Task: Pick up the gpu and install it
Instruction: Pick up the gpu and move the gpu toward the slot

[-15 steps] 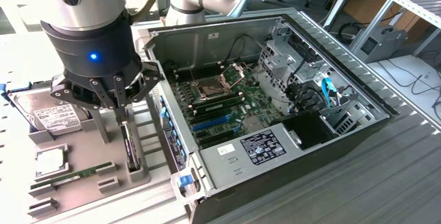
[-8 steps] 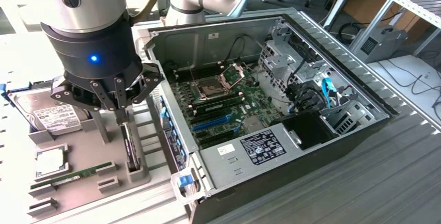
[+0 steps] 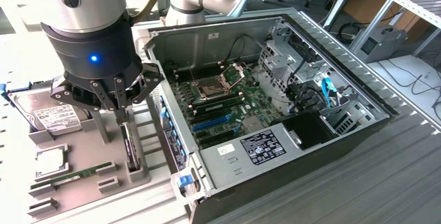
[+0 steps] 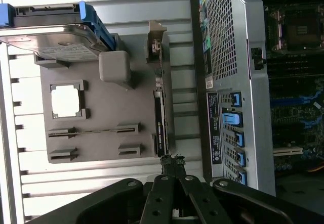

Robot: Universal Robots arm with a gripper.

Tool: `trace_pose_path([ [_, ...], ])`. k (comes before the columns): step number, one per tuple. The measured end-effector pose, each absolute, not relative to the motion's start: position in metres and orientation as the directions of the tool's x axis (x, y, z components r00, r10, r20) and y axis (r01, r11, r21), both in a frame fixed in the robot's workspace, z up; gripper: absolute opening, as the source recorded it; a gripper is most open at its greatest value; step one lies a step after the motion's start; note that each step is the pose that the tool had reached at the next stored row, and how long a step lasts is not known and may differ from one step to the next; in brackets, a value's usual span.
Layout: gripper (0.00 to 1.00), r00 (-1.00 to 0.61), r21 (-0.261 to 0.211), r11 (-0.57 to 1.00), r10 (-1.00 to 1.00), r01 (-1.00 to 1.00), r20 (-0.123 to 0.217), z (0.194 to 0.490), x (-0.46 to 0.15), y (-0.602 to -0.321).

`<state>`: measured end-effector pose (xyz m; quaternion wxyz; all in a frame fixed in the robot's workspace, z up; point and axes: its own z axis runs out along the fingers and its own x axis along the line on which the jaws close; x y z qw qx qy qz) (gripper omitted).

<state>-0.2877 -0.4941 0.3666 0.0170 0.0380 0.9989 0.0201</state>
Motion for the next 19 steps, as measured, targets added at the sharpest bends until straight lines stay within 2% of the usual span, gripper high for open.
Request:
trace_pose_path([
  [2,0.11,-0.997,0.042,0.996,0.077,0.075,-0.032,0.3666,-0.2877,-0.4941],
  [3,0.17,-0.997,0.042,0.996,0.077,0.075,-0.032,0.3666,-0.2877,-0.4941],
  [4,0.17,-0.997,0.042,0.996,0.077,0.075,-0.032,0.3666,-0.2877,-0.4941],
  [6,0.30,-0.997,0.042,0.996,0.077,0.075,-0.032,0.3666,-0.2877,-0.4941],
  [9,0.36,-0.997,0.041,0.996,0.077,0.075,-0.032,0.3666,-0.2877,-0.4941],
  [11,0.48,-0.997,0.042,0.996,0.077,0.075,-0.032,0.3666,-0.2877,-0.4941],
  [19,0.48,-0.996,0.042,0.996,0.077,0.076,-0.032,0.3655,-0.2878,-0.4943],
])
